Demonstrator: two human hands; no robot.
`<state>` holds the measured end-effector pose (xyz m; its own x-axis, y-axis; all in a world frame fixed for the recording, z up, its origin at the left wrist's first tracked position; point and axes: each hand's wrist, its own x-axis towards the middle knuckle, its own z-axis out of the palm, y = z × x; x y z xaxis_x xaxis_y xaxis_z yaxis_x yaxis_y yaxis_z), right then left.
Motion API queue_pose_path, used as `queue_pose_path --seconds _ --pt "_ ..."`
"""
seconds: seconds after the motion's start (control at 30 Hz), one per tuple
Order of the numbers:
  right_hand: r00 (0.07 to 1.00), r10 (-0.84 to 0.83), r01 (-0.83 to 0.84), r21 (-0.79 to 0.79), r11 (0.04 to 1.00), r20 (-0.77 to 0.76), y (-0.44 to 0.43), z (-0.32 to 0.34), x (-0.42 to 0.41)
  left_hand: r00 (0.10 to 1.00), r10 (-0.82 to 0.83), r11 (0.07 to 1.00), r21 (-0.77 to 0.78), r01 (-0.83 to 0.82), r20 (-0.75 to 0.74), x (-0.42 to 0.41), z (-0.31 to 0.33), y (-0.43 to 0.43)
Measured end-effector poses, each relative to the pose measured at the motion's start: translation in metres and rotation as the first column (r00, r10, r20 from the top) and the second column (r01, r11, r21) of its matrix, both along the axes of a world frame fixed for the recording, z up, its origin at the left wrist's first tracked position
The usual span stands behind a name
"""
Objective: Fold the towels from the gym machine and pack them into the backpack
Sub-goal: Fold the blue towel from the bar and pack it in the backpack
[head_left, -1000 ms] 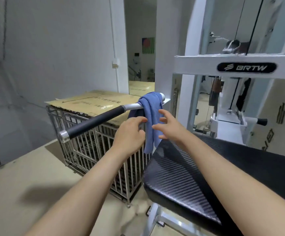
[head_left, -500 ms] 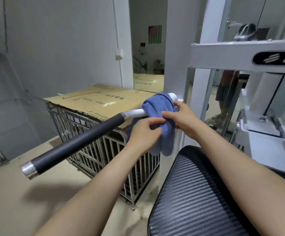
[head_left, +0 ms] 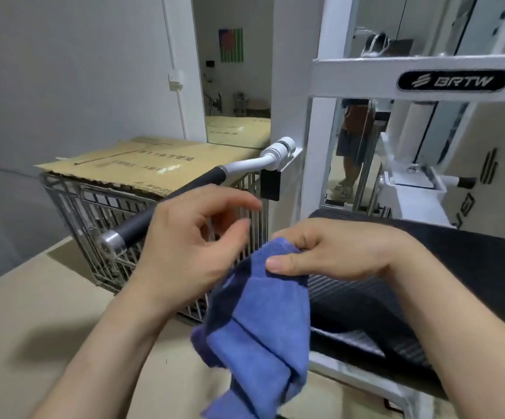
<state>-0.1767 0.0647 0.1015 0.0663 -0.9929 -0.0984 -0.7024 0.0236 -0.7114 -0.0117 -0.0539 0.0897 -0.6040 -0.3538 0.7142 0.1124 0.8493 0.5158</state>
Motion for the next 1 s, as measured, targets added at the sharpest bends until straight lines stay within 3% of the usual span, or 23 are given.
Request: queue_pose_path --seconds 0.07,0.13,0.23,0.33,0.4,0.47,0.53,0.6,0.67,0.7,0.73,0.77,0.83,0.93,1.0 --pt "0.998 0.022 -0.025 -0.034 0.999 -0.064 0.018 0.002 0.026 0.963 -0.154 0.988 0.007 0.157 0.223 0.010 -0.009 0.005" --pt "0.995 -0.017 0.009 -0.081 0.997 -0.094 0.033 0.000 0.046 0.811 -0.426 0.901 0.272 0.338 0.402 0.020 -0.016 0.016" --pt "0.982 -0.168 0.181 -0.162 0.970 0.087 0.055 -0.008 0.062 0.725 -0.610 0.708 0.631 0.317 0.320 0.034 -0.023 0.035" --pt "0.854 -0.265 0.388 -0.207 0.898 0.448 0.076 -0.019 0.068 0.748 -0.641 0.563 0.769 0.304 0.174 0.044 -0.034 0.041" --pt "0.753 -0.214 0.389 -0.159 0.907 0.622 0.091 -0.028 0.065 0.736 -0.676 0.455 0.800 0.391 0.024 0.047 -0.042 0.044" --pt "0.710 -0.130 0.266 -0.093 0.959 0.692 0.109 -0.038 0.063 0.764 -0.642 0.396 0.826 0.401 -0.063 0.047 -0.045 0.052" --pt "0.743 -0.184 0.191 0.060 0.980 0.644 0.131 -0.045 0.060 0.805 -0.587 0.432 0.806 0.405 -0.090 0.047 -0.045 0.057" --pt "0.862 -0.280 0.217 0.192 0.957 0.422 0.158 -0.047 0.054 0.794 -0.606 0.488 0.770 0.411 -0.039 0.054 -0.046 0.053" --pt "0.919 -0.391 0.389 0.259 0.884 -0.044 0.190 -0.051 0.039 0.722 -0.661 0.597 0.726 0.341 0.205 0.062 -0.060 0.036" --pt "0.859 -0.437 0.497 0.232 0.836 -0.265 0.205 -0.055 0.030 0.687 -0.622 0.693 0.672 0.260 0.375 0.064 -0.072 0.028" --pt "0.796 -0.495 0.576 0.185 0.796 -0.347 0.220 -0.061 0.023 0.670 -0.544 0.776 0.607 0.173 0.504 0.065 -0.084 0.025" --pt "0.773 -0.561 0.616 0.143 0.774 -0.296 0.233 -0.067 0.021 0.673 -0.457 0.835 0.542 0.098 0.582 0.064 -0.099 0.023" --pt "0.747 -0.665 0.662 0.099 0.743 -0.002 0.253 -0.080 0.025 0.721 -0.337 0.890 0.455 0.033 0.606 0.055 -0.126 0.028" --pt "0.614 -0.714 0.737 0.079 0.671 0.336 0.278 -0.100 0.035 0.781 -0.081 0.986 0.163 -0.028 0.620 0.042 -0.152 0.048" --pt "0.469 -0.759 0.816 0.107 0.568 0.451 0.294 -0.111 0.036 0.760 -0.169 0.966 0.257 0.003 0.628 0.041 -0.153 0.070"
